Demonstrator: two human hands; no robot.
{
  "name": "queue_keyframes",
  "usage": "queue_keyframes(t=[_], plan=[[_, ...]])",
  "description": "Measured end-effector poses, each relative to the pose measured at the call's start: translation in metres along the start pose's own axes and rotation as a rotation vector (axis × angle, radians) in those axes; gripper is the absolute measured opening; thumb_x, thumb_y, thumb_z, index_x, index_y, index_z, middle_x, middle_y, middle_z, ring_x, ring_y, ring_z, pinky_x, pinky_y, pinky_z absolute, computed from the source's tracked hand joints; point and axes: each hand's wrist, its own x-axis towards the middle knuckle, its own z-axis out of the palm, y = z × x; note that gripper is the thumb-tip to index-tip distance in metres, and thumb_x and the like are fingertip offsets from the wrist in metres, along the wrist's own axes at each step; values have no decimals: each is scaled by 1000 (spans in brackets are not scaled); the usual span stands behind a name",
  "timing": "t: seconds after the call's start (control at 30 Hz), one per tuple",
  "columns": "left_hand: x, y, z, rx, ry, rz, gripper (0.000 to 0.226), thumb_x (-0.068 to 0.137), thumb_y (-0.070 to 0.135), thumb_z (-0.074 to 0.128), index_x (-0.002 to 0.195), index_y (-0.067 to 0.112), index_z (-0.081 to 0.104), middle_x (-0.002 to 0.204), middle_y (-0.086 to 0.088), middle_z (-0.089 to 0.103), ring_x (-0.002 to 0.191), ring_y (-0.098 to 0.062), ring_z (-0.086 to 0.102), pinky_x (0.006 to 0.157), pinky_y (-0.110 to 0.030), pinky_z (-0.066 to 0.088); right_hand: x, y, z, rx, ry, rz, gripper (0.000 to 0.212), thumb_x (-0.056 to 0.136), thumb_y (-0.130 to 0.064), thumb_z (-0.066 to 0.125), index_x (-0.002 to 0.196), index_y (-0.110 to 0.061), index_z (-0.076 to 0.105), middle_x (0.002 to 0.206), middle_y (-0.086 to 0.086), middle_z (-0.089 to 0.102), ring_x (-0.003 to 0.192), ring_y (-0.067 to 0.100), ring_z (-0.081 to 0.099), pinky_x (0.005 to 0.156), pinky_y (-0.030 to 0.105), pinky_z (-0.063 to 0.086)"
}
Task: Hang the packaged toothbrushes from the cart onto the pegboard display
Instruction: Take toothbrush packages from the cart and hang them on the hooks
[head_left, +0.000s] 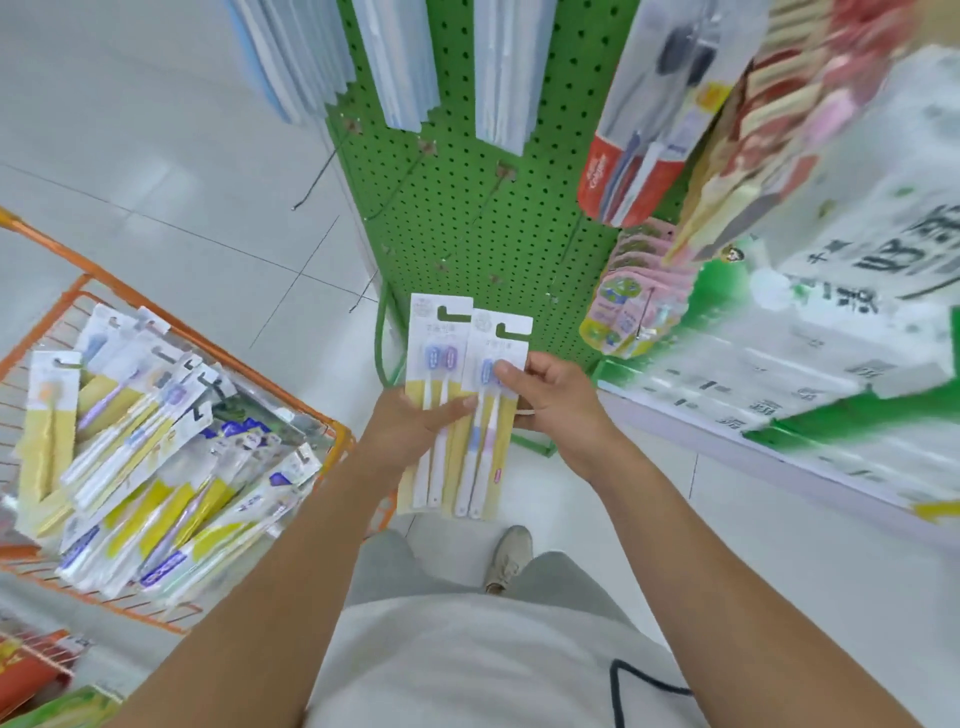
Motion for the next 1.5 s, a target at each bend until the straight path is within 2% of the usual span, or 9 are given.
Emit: queue_keyframes(t=[0.2, 0.3, 0.73, 0.9, 0.97, 1.1, 1.27, 1.4, 1.5], plan=[[24, -1, 10, 181, 176, -35, 24, 78, 34, 85, 88, 13, 78, 85, -8, 78, 84, -26, 75, 71, -30, 59, 18, 31, -24, 32, 209, -54, 13, 89, -14, 76, 101, -17, 72, 99, 1, 78, 90, 16, 73, 88, 42, 58], [31, 6, 7, 213, 157, -13, 25, 82, 37, 80, 90, 14, 76, 87, -9, 77, 82, -24, 73, 67, -25, 55, 43, 26, -31, 15, 306, -65, 9, 89, -16, 77, 96, -16, 72, 92, -2, 77, 79, 8, 70, 77, 33, 56], [49, 8, -22, 297, -13, 24, 14, 90, 31, 72, 87, 18, 76, 85, -3, 76, 76, -14, 66, 75, -30, 53, 123, 30, -38, 80, 393, 37, 6, 89, -21, 77, 92, -21, 71, 93, -3, 77, 91, 18, 71, 99, 52, 54], [60, 12, -28, 318, -33, 38, 23, 90, 32, 73, 91, 9, 77, 92, -14, 76, 78, -18, 65, 85, -42, 56, 161, 17, -39, 49, 552, 199, 54, 91, -50, 69, 128, -12, 62, 120, 3, 66, 114, 23, 60, 107, 40, 48], [63, 17, -30, 328, -35, 49, 21, 90, 32, 73, 90, 11, 77, 90, -10, 77, 76, -15, 65, 80, -35, 56, 169, 7, -36, 83, 570, 342, 70, 90, -69, 56, 130, -12, 57, 97, 5, 58, 99, 22, 59, 98, 37, 51], [67, 22, -32, 310, -42, 69, 21, 91, 30, 72, 93, 10, 76, 87, -1, 76, 72, -9, 64, 70, -20, 51, 175, 19, -32, 288, 545, 466, 73, 88, -71, 55, 133, -13, 53, 122, 9, 62, 107, 26, 63, 84, 38, 58], [72, 24, -24, 331, -115, 84, 14, 96, 27, 65, 102, 17, 73, 93, 5, 73, 81, -4, 64, 72, -15, 47, 106, 51, -15, 349, 442, 457, 23, 99, -32, 63, 104, -10, 65, 106, 7, 69, 82, 22, 65, 74, 31, 59], [78, 25, -8, 407, -275, 138, 16, 103, 24, 55, 114, 23, 67, 104, 13, 71, 92, 5, 63, 81, -11, 48, 49, 52, 4, 185, 93, 191, 38, 93, -32, 71, 127, -17, 63, 124, 0, 70, 114, 18, 67, 94, 34, 55], [80, 24, 8, 426, -385, 161, 25, 104, 25, 52, 125, 18, 64, 116, 5, 72, 110, -10, 66, 100, -29, 49, 38, 45, 14, 48, 51, -69, 30, 94, -18, 71, 123, -13, 65, 112, 4, 73, 101, 16, 69, 89, 30, 55]])
